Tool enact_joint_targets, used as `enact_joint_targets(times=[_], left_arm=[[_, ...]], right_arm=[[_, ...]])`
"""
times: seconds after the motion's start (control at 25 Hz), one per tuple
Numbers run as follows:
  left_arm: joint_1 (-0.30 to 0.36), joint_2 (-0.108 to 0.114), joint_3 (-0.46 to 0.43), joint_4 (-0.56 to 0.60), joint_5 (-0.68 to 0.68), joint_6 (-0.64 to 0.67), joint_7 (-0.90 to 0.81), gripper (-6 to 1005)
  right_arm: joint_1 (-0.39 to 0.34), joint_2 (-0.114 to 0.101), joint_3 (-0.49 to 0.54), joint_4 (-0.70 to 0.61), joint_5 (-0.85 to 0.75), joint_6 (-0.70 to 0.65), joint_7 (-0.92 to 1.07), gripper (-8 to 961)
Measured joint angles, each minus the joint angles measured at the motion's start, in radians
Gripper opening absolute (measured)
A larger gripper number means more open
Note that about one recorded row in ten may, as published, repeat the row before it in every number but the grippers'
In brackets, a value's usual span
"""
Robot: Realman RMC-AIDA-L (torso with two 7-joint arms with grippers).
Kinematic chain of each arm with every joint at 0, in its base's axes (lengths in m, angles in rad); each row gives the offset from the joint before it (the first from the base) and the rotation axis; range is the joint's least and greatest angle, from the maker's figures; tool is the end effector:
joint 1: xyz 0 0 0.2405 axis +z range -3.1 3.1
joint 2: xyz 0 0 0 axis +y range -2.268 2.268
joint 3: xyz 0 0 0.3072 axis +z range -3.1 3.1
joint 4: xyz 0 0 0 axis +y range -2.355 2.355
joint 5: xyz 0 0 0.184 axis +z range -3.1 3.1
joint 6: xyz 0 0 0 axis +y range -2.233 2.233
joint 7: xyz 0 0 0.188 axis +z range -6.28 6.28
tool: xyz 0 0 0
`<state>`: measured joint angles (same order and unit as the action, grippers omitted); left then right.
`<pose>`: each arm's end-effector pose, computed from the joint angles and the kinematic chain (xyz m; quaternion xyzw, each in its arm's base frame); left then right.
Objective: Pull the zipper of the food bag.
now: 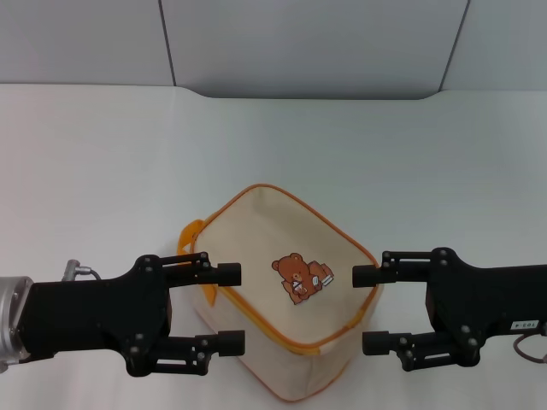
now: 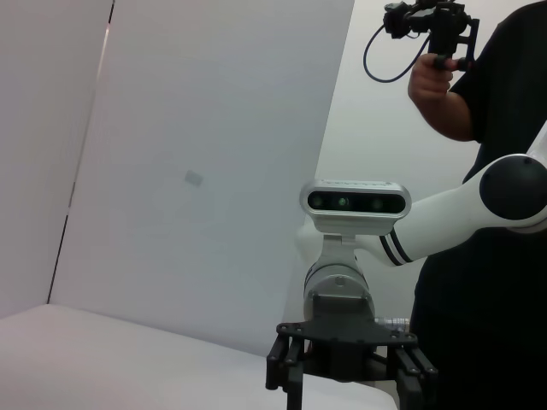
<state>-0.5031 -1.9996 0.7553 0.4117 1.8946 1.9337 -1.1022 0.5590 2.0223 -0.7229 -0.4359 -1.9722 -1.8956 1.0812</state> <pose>-0.2484 0.2718 -0.0480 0.9261 0.1142 0.3590 0.0208 0.2379 0.2855 -0.0603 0.9393 -0.0840 -0.3318 0.0232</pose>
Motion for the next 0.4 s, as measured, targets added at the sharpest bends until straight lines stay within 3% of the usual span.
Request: enact_joint_targets(times=[0.4], left_arm=[[0.006,-0.001,0.001,-0.004,0.003,0.001,-0.001,774]], right_arm=[[-0.002,0.002,-0.005,0.000,0.003,-0.006,-0.001,733]])
